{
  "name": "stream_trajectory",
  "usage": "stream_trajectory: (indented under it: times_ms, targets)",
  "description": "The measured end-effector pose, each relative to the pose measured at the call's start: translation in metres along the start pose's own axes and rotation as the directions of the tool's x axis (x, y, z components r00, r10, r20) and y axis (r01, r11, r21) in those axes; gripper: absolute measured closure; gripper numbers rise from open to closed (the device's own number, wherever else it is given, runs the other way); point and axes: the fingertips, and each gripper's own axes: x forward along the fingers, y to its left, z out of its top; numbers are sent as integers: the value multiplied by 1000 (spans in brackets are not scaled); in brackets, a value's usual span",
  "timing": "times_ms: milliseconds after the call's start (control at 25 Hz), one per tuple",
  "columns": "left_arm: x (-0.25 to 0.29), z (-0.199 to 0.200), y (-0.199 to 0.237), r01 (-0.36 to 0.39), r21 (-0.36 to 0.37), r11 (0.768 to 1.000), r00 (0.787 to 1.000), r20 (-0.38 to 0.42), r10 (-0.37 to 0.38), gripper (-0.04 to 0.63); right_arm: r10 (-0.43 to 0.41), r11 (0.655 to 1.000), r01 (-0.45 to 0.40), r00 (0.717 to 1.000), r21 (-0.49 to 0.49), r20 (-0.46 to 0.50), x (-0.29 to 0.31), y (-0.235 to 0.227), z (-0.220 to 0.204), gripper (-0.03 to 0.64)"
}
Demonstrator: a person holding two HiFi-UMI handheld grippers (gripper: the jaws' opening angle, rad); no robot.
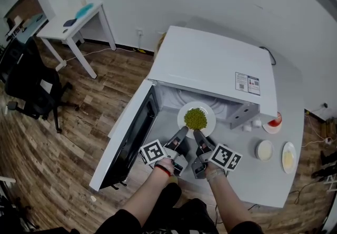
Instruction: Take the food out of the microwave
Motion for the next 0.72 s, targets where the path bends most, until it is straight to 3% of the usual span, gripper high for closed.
stream_trajectory:
  times_ms: [120, 280, 720]
  targets:
    - [0, -4, -8, 35, -39, 999, 999, 9, -35, 557, 8, 1000, -7, 1000, 6, -2, -2, 2, -2, 499]
    - [-11, -5, -3, -12, 14, 1000, 1000, 0, 12, 557, 30, 999, -30, 1000, 29, -2, -8, 7, -5, 503]
    - [-21, -19, -25, 53, -33, 998, 998, 25, -52, 543, 97, 988, -100, 995, 117, 24, -26, 20, -12, 522]
